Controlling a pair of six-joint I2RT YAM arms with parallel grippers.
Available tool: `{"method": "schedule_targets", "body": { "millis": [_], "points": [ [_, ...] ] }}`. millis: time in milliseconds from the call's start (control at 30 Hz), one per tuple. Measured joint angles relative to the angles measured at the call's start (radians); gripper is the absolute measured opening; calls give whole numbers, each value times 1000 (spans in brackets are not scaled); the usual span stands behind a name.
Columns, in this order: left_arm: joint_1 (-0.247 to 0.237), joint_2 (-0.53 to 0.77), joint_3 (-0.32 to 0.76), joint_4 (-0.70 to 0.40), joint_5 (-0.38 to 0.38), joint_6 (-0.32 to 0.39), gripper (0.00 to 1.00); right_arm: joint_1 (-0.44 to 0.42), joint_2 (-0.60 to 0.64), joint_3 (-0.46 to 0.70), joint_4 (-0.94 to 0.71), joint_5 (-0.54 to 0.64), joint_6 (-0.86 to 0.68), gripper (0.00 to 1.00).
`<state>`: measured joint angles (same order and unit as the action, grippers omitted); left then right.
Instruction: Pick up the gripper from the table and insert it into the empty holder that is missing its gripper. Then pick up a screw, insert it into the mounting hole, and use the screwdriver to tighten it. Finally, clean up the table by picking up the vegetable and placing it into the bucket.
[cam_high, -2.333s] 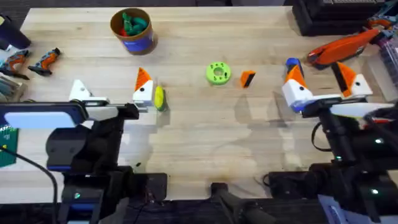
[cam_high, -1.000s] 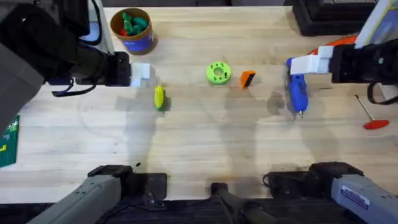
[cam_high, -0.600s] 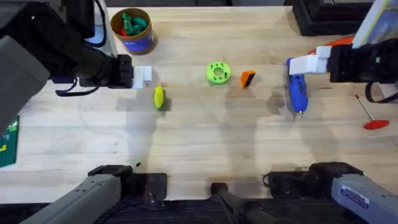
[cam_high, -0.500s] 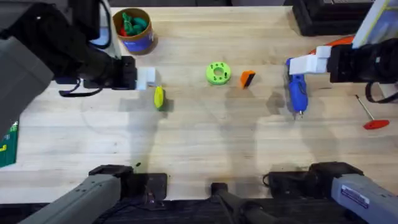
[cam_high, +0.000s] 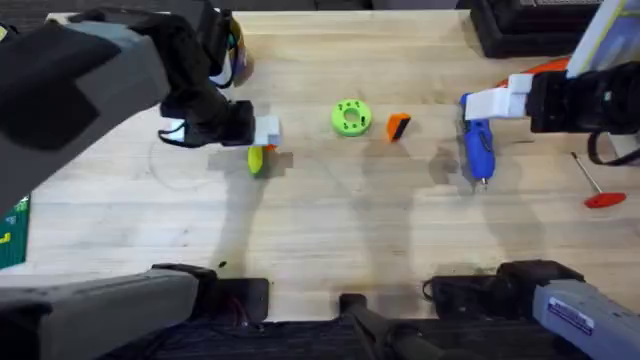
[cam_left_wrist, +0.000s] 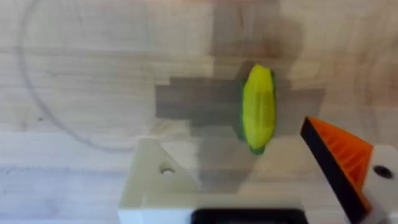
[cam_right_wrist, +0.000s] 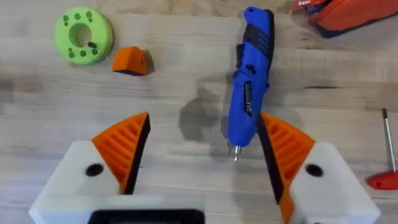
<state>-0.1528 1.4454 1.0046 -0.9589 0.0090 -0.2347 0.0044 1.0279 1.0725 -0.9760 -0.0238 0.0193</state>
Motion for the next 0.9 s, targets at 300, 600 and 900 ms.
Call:
{"method": "schedule_targets", "body": {
  "millis": [300, 600, 900],
  "points": [
    [0, 31, -104, 111, 18, -10, 986, 0, 0, 0, 0, 0, 0, 992],
    [0, 127, -104, 167, 35, -9, 991, 0, 0, 0, 0, 0, 0, 992],
    [0, 129, -104, 177, 65, -8, 678, 0, 0, 0, -2, 0, 0, 992]
  ]
}}
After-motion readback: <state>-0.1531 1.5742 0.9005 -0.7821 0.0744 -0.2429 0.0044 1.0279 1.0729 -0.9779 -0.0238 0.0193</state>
